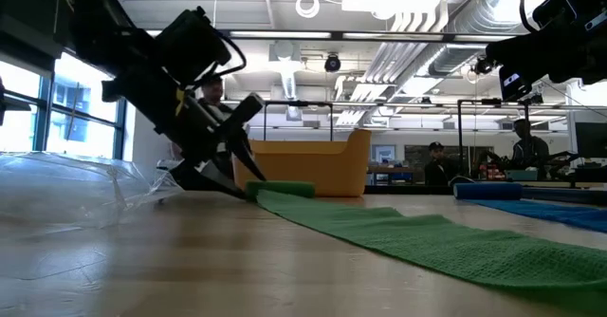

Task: Roll bandage
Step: Roll the green bandage

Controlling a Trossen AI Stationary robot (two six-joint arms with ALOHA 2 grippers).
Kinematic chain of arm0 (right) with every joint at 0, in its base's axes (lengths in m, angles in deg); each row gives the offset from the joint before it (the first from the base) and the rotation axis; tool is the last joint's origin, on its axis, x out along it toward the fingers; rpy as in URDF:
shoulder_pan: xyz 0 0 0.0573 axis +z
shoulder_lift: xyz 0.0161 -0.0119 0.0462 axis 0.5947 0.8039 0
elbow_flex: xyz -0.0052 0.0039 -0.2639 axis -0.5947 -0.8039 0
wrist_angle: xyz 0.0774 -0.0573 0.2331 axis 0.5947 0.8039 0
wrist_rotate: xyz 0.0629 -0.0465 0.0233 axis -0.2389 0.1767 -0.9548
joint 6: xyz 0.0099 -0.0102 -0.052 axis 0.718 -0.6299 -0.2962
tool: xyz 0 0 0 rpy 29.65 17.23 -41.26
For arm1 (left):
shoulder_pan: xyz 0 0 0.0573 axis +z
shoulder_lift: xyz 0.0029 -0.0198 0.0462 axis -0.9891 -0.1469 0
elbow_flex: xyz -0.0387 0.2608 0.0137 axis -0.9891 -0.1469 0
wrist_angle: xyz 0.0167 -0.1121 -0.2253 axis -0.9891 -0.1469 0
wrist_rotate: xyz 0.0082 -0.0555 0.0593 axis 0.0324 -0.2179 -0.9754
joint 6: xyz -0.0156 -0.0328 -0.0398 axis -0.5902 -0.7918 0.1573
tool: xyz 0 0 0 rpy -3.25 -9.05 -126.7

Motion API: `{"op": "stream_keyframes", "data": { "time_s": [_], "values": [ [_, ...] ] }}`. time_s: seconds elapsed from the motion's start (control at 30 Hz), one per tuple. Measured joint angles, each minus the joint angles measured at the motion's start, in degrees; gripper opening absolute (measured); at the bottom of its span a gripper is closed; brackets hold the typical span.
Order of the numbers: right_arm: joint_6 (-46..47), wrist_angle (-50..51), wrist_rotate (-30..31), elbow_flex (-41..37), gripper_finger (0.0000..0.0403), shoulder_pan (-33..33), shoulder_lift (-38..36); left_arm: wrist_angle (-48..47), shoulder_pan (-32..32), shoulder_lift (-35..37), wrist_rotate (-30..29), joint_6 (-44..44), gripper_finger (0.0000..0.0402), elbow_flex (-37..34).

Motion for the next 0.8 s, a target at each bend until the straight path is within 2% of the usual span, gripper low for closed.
{"op": "stream_keyframes", "data": {
  "time_s": [0.17,0.8],
  "values": [
    [0.0,0.0,-0.01,0.01,0.0,0.0,0.0,-3.22,0.0,0.02,0.17,1.2,0.017,1.33],
    [0.0,0.02,0.0,0.02,0.0,0.02,0.0,-1.75,-0.07,0.04,-0.69,0.33,0.017,1.3]
  ]
}}
